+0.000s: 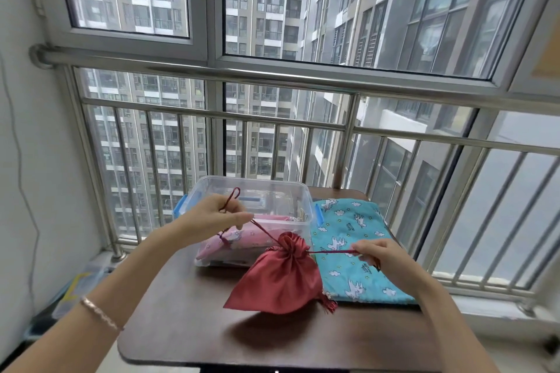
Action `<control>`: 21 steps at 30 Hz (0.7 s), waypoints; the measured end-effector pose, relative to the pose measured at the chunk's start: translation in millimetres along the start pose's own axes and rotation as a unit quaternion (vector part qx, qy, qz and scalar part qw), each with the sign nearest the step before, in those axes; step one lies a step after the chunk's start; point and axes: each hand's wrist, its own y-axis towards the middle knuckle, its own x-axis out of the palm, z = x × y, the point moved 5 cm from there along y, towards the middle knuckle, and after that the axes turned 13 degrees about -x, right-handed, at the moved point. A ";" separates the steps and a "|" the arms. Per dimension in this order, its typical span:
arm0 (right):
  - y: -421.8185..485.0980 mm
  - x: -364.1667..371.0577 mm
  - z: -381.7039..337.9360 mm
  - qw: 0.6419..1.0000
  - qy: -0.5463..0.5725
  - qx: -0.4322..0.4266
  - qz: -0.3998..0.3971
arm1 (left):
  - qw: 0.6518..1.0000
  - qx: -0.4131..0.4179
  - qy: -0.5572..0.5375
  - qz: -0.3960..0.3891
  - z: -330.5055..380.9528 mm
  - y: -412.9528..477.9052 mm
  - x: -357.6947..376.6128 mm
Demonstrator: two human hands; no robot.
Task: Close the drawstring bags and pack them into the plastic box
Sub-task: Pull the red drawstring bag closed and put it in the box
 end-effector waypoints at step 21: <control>3.9 66.7 -17.8 0.810 0.578 0.021 0.100 | 0.866 -0.065 -0.456 -0.193 5.6 -12.9 73.3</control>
